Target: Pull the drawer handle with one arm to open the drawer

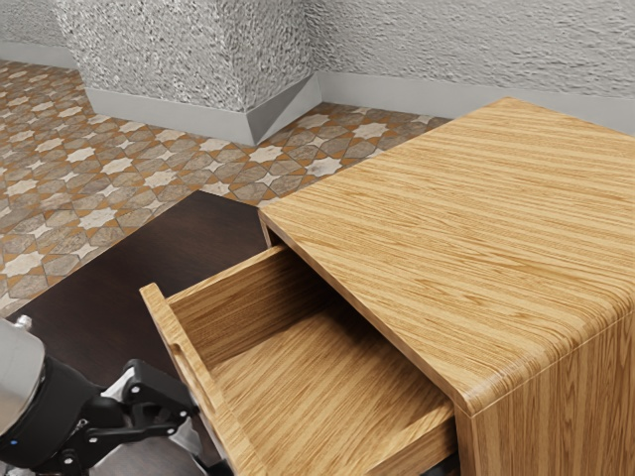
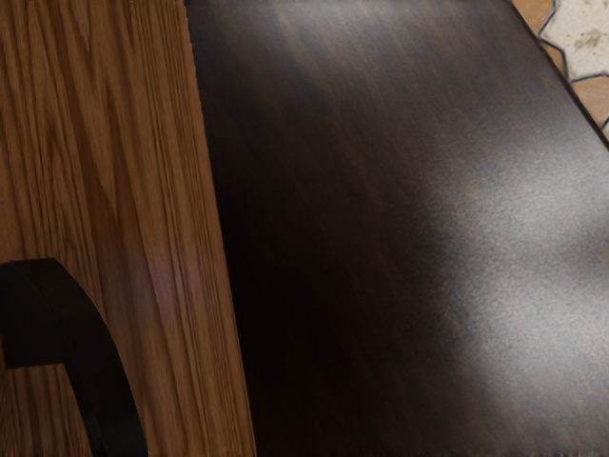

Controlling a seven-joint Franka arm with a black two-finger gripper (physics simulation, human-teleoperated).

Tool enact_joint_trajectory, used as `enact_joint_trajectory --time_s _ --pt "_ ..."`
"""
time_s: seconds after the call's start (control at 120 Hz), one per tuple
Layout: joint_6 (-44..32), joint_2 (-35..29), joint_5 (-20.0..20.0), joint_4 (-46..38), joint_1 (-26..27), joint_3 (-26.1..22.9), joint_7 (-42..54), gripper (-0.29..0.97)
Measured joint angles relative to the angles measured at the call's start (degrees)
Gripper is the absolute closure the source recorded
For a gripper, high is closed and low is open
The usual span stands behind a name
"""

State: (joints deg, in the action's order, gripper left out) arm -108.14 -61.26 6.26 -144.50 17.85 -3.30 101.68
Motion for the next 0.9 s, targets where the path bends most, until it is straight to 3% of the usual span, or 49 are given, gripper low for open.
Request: enact_joint_trajectory --time_s 0.367,0.533,0.733,0.9 --pt "0.33 0.00 -0.01 1.49 -0.07 -0.44 -0.33 0.02" --pt "7.30 0.19 0.07 8.06 0.05 -2.09 -4.44 0.00" --pt "22.97 0.04 0.51 14.06 0.12 -3.70 -23.07 0.00" --pt "29.59 0.87 -7.34 14.27 -0.64 -1.08 -43.36 0.00"
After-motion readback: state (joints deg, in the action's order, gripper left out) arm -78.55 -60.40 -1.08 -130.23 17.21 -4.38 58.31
